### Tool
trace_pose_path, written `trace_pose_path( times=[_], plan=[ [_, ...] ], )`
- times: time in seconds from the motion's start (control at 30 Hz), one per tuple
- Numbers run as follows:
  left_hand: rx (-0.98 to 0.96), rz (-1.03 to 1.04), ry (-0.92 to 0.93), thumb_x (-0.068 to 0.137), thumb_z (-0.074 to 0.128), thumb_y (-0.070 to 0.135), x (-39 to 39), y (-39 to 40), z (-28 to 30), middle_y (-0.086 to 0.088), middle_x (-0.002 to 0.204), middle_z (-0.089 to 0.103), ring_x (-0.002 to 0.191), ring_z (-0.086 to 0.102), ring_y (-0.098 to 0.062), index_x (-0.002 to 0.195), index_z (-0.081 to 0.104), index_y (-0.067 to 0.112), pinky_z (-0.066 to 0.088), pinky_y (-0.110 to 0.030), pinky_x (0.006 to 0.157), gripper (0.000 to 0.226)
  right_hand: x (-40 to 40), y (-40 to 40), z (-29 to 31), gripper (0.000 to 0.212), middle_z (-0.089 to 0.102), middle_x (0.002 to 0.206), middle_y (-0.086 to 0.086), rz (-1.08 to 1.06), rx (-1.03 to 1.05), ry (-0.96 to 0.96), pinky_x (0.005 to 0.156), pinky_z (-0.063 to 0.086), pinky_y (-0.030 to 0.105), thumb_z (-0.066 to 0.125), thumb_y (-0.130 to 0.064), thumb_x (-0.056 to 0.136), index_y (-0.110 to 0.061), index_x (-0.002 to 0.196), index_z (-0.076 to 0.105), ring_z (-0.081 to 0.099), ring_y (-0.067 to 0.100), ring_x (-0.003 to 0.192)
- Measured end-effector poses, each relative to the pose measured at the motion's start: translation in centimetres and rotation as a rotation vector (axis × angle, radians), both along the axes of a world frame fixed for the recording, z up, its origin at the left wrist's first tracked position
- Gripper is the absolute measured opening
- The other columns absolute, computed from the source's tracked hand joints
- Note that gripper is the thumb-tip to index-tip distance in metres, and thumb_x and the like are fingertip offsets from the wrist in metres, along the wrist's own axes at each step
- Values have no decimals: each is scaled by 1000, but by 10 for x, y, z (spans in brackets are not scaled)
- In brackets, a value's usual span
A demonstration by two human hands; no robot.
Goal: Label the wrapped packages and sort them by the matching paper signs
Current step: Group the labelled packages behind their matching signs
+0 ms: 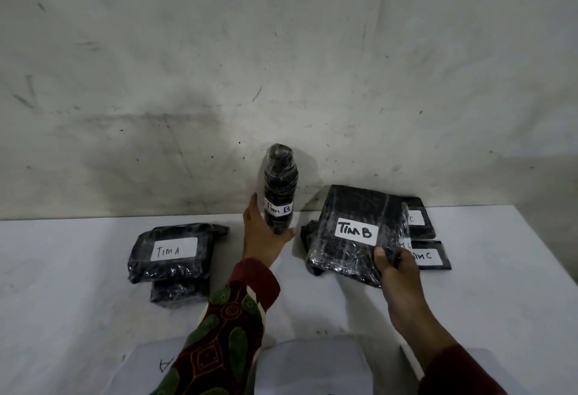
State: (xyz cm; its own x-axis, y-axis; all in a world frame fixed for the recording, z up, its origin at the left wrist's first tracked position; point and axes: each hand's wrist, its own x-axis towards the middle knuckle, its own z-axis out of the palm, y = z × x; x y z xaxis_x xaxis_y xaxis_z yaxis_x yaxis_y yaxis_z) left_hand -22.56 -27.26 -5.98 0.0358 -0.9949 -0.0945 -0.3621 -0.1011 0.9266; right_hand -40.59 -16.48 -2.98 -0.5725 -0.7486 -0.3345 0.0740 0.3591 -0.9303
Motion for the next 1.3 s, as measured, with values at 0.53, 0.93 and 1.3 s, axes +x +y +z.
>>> trace_pose_path(
  times=[0.53, 0.93, 1.3],
  plan=[
    [267, -61, -160, 74, 69, 46, -54, 47, -6, -14, 122, 52, 111, 53, -30, 123, 40, 5, 45, -36, 94, 71, -25, 18, 12, 9, 57, 84, -7, -162, -120, 16, 57, 47, 25, 49, -15, 94, -18, 103, 48, 56, 7, 74],
    [249, -52, -125, 66, 71, 26, -39, 52, -6, -3, 111, 58, 96, 57, -19, 113, 51, 17, 44, -27, 81, 52, -28, 21, 7, 10, 56, 86, 0, -90, -84, 50, 62, 44, 25, 49, -15, 94, -14, 104, 49, 56, 13, 77],
    [224, 17, -74, 57, 72, 4, 8, 70, 3, -6, 102, 58, 87, 57, -22, 96, 42, 18, 45, -27, 72, 51, 10, 11, -9, 6, 52, 73, -4, 180, 70, 213, 52, 32, 20, 50, -16, 93, -11, 97, 50, 47, 5, 65]
  ],
)
